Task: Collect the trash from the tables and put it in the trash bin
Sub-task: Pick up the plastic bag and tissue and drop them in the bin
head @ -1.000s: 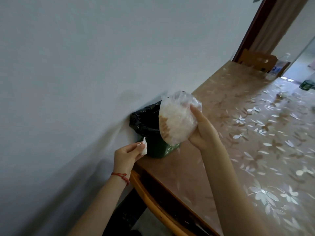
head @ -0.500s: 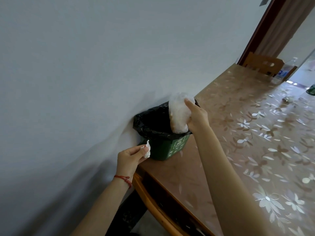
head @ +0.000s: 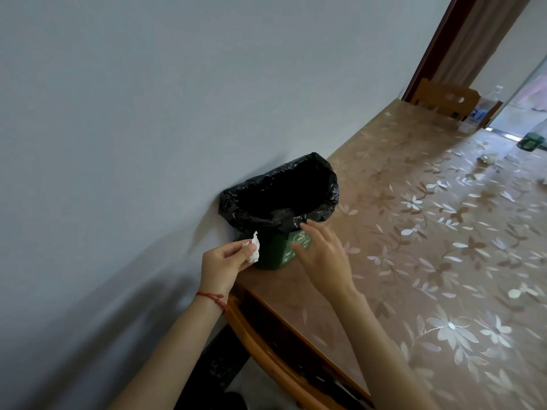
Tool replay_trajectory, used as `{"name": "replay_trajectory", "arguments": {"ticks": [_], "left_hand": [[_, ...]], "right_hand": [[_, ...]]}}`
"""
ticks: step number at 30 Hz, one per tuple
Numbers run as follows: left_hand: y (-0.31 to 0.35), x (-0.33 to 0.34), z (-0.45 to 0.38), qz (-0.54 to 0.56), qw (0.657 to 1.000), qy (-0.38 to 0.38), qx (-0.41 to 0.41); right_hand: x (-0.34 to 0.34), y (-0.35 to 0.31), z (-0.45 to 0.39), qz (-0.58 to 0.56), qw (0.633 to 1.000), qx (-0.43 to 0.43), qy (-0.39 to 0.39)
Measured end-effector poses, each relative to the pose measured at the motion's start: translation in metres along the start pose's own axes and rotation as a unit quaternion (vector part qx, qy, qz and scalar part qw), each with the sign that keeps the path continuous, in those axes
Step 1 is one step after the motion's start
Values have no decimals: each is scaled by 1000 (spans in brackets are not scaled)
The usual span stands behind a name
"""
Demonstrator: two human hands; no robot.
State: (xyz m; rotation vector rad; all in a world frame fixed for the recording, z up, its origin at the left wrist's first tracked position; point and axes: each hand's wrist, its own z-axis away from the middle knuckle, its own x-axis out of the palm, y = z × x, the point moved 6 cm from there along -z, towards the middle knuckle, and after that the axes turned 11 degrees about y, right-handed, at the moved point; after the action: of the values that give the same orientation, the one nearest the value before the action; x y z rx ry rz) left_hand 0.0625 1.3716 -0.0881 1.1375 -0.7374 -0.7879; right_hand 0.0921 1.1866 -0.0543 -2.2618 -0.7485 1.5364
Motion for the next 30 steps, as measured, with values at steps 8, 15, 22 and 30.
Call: {"name": "replay_trajectory", "arguments": {"ticks": [8, 15, 22, 30], "left_hand": [[21, 21, -5, -22, 998, -24, 48], [61, 65, -33, -54, 989, -50, 130], [59, 80, -67, -115, 985, -17, 130], [57, 59, -8, -221, 923, -42, 313]], "right_hand": [[16, 6, 51, 102, 990, -91, -37], [13, 11, 59, 102, 990, -93, -36], [4, 11, 62, 104, 990, -97, -16], [1, 31, 71, 117, 991, -59, -17]]}}
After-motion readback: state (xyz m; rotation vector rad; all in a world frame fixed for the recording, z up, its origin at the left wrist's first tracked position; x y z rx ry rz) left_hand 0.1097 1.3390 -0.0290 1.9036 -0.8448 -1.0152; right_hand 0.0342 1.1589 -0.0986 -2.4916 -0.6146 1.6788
